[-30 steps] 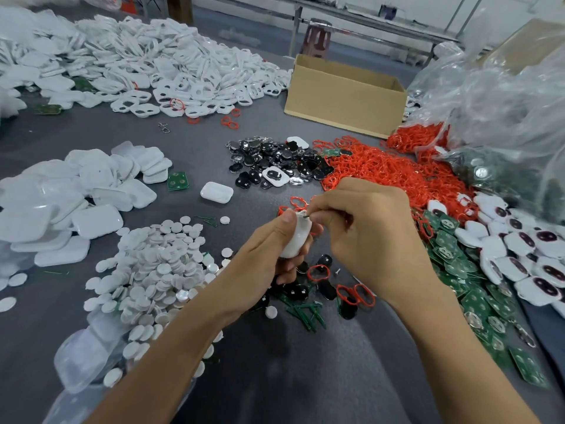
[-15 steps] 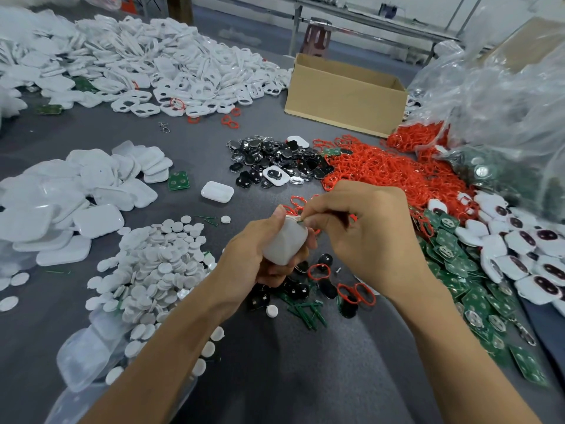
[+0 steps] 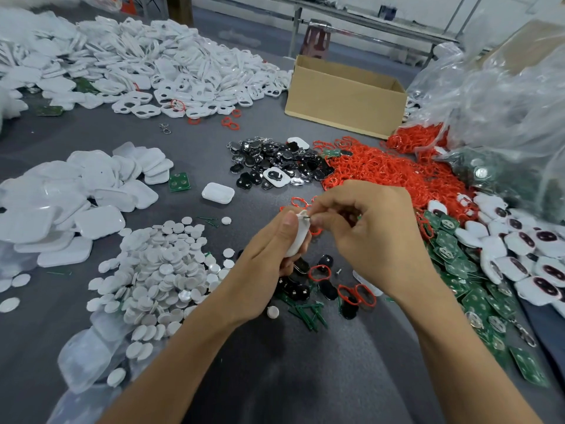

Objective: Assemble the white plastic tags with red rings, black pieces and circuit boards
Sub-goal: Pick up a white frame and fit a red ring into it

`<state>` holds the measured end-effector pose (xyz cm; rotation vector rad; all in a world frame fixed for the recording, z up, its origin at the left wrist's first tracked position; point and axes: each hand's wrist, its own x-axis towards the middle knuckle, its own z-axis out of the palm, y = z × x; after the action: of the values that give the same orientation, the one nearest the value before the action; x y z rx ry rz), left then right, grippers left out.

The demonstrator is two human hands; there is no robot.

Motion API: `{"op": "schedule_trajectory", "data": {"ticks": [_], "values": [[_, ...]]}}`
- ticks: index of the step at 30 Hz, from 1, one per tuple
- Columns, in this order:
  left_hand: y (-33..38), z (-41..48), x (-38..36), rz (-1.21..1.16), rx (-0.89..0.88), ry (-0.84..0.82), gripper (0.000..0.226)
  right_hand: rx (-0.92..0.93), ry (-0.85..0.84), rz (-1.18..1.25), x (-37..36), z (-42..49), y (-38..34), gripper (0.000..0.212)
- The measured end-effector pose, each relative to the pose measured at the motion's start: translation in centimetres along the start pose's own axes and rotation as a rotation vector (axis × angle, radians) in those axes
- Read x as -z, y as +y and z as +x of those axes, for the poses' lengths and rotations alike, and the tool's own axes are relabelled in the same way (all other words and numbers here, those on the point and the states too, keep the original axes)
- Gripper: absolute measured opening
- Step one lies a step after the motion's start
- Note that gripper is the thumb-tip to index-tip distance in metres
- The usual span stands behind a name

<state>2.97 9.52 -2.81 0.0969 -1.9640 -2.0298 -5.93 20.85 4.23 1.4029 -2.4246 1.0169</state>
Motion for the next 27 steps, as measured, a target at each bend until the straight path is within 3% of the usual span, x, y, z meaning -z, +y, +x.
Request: {"op": "schedule_trajectory", "data": {"ticks": [4,8,16,27], "values": [[-0.34,0.05,0.25,0.026,0.004,-0.038,0.051,0.033,-0.018,-0.001,0.16,0.15,0.34,0.010],[-0.33,0.19,0.38,-0.095,0.055,-0.050,0.042,0.137,-0.037,-0.040,0.35,0.30,0.60,0.011],[0.34,0.18,0.85,-0.225,0.146,-0.064,0.054,0.253,-0.024,-0.055,0.24,0.26,0.75,0.014],[0.51,0.31,0.23,-0.268,0.059,0.005,0.043,0.130,0.018,-0.051,0.32,0.00,0.08,0.007]]}}
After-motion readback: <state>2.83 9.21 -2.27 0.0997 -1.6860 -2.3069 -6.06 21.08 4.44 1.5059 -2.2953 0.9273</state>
